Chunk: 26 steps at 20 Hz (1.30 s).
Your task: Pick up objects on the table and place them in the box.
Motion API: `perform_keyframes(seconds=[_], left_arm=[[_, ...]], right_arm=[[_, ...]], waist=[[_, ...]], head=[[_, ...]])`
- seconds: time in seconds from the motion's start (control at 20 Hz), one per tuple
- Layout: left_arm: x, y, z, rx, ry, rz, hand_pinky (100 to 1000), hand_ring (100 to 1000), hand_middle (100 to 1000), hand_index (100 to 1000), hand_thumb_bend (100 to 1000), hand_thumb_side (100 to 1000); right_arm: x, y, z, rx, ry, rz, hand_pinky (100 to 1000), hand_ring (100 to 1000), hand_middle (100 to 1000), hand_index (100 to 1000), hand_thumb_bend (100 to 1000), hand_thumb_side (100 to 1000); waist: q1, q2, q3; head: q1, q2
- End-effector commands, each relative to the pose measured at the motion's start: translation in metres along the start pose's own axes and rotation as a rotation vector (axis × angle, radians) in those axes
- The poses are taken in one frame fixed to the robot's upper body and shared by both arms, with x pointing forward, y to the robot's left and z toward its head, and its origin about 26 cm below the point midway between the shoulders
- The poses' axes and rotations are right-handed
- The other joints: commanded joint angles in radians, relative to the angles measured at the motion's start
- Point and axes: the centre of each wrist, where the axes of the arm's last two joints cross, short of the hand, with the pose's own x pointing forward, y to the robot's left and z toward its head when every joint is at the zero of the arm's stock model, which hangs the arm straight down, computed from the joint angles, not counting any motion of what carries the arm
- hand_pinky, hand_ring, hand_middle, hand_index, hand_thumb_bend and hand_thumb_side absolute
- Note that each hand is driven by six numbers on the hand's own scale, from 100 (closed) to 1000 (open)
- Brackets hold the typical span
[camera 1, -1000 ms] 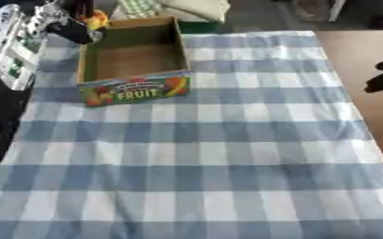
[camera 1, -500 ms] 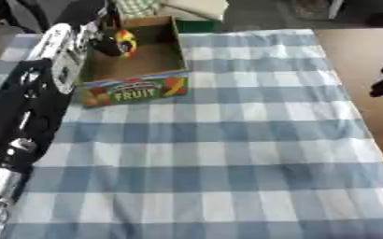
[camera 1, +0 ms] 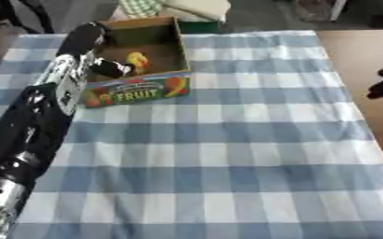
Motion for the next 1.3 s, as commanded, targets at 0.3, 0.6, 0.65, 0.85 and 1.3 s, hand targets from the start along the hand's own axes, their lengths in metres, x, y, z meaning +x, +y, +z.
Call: perform_keyframes(seconds=[0.3, 0.6, 0.65, 0.85, 1.3], left_arm=[[-0.026, 0.081, 0.043, 0.259, -0.059, 0.270, 590, 525, 532, 619, 569, 369], [-0.048, 0.078, 0.096, 0.307, -0.062, 0.551, 593, 522, 522, 610, 522, 401], [-0.052, 0.077, 0.104, 0.312, -0.070, 0.586, 592, 521, 520, 608, 514, 404], [-0.065, 0.068, 0.129, 0.338, -0.068, 0.682, 591, 519, 518, 606, 504, 405], [-0.071, 0.048, 0.151, 0.331, -0.037, 0.779, 586, 511, 509, 600, 470, 413]], right_arm=[[0.004, -0.007, -0.001, -0.017, -0.012, 0.014, 568, 566, 616, 788, 100, 420], [0.004, -0.008, 0.000, -0.024, -0.010, 0.017, 568, 566, 616, 788, 100, 421], [0.004, -0.008, 0.000, -0.025, -0.010, 0.017, 568, 566, 616, 788, 100, 421], [0.003, -0.009, 0.000, -0.028, -0.008, 0.020, 568, 566, 616, 788, 100, 422], [0.003, -0.009, 0.001, -0.033, -0.010, 0.019, 569, 566, 616, 789, 100, 423]], waist=[[-0.002, -0.025, 0.025], [-0.001, -0.022, 0.041], [-0.001, -0.022, 0.043], [0.000, -0.020, 0.051], [-0.004, -0.020, 0.057]], head=[[-0.017, -0.005], [-0.031, -0.005], [-0.033, -0.005], [-0.039, -0.003], [-0.043, -0.010]])
